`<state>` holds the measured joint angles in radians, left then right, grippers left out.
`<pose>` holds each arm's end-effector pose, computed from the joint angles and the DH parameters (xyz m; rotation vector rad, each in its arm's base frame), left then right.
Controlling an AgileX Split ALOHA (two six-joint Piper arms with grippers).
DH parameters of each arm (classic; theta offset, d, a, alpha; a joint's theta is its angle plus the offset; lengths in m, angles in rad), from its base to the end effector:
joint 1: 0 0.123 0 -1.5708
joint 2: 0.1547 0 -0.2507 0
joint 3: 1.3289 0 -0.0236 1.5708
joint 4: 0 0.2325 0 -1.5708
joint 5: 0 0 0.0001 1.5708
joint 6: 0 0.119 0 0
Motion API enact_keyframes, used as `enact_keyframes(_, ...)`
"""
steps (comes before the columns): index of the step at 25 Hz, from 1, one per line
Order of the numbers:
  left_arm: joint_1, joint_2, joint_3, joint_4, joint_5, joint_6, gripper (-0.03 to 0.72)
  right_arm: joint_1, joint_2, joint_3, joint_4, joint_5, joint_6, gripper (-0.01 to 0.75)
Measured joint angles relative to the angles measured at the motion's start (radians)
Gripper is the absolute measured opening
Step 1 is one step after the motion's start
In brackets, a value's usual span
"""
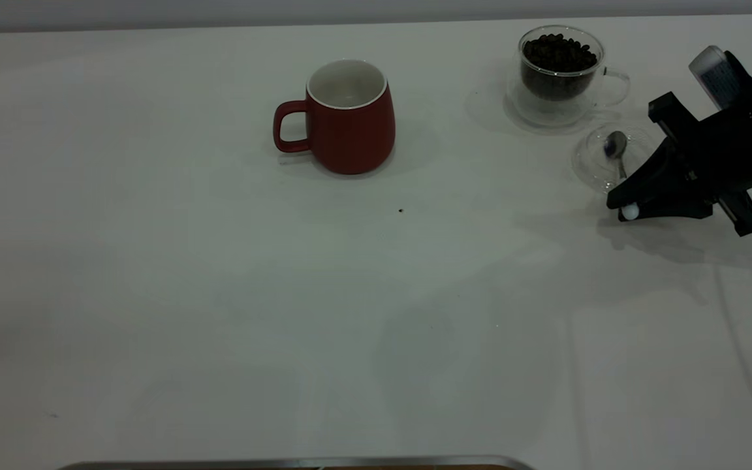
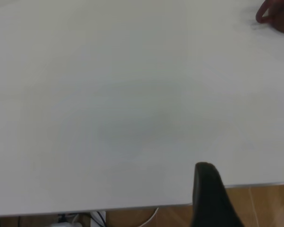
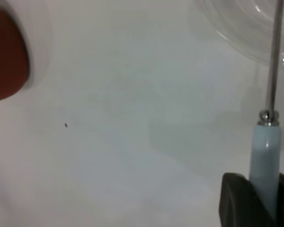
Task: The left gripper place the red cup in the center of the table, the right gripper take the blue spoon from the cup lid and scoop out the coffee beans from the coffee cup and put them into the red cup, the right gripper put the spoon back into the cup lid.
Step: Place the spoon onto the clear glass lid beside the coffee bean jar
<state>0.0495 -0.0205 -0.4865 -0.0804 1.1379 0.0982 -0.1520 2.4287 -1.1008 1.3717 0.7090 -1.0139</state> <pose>0.0330 -0.0071 0.2449 0.0593 2.1108 -0.0091 0.3328 0.0259 -0.0469 0.5538 2.7999 1.0428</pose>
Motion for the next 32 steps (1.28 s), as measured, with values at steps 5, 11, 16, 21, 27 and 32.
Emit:
enact_keyframes(5,0.0,0.0,0.0,0.0,0.0,0.0,0.474,0.003,0.0,0.0,-0.002,0.005,0.007,0.199)
enact_keyframes(11,0.0,0.0,0.0,0.0,0.0,0.0,0.474,0.003,-0.009,0.0,-0.012,0.017,0.011,0.33)
enact_keyframes(16,0.0,0.0,0.0,0.0,0.0,0.0,0.474,0.003,-0.014,0.0,-0.03,0.018,0.011,0.35)
enact_keyframes(21,0.0,0.0,0.0,0.0,0.0,0.0,0.474,0.003,-0.039,0.0,-0.061,0.018,0.011,0.35)
enact_keyframes(27,0.0,0.0,0.0,0.0,0.0,-0.001,0.474,0.003,-0.059,0.0,-0.088,0.018,0.015,0.35)
enact_keyframes(32,0.0,0.0,0.0,0.0,0.0,-0.003,0.474,0.003,-0.089,0.0,-0.11,0.026,0.019,0.35)
